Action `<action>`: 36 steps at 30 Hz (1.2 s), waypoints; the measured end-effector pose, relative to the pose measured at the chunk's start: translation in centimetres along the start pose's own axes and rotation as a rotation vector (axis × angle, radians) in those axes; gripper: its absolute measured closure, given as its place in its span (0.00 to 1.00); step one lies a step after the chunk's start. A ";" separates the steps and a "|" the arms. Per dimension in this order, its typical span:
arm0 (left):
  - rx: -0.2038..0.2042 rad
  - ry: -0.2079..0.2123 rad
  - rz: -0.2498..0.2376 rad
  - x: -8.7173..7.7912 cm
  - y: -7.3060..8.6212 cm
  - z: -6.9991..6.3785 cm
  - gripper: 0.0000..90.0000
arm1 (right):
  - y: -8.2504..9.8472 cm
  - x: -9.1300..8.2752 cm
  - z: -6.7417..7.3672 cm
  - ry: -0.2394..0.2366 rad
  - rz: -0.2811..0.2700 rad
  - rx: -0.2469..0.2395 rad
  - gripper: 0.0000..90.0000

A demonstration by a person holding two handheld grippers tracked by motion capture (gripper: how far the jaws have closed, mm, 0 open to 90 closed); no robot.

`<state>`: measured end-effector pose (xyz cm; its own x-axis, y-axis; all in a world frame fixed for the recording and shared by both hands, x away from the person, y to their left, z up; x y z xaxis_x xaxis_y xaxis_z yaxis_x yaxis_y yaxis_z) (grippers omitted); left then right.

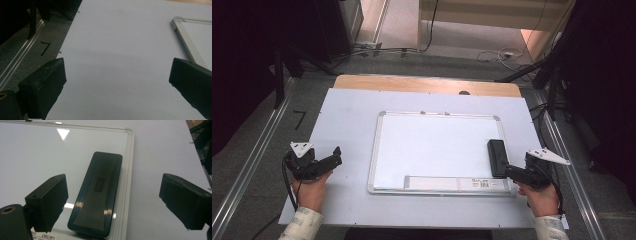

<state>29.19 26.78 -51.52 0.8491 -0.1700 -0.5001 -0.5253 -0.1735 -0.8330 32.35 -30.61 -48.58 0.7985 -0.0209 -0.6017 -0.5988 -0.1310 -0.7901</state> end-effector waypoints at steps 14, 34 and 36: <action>-0.001 -0.001 0.003 0.0 0.0 0.0 0.02 | 0.8 0.1 -2.3 0.022 0.012 0.032 0.08; -0.001 0.001 0.002 0.0 0.0 0.0 0.02 | 1.5 0.2 -4.2 0.049 0.024 0.058 0.08; -0.001 0.000 0.002 0.0 0.0 0.0 0.02 | 1.5 0.2 -4.5 0.055 0.021 0.065 0.08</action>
<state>29.17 26.83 -51.53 0.8479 -0.1709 -0.5019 -0.5273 -0.1738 -0.8317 31.87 -35.29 -49.37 0.7867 -0.0774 -0.6125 -0.6170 -0.0650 -0.7843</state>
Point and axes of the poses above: each handheld gripper's, and its own axes: x roughly forward along the jaws, y roughly out of its underside, z roughly to its left, the point moved 6 cm from there along x, roughly forward along the jaws, and after that the axes turned 14 degrees about y, right-handed, at the moved point
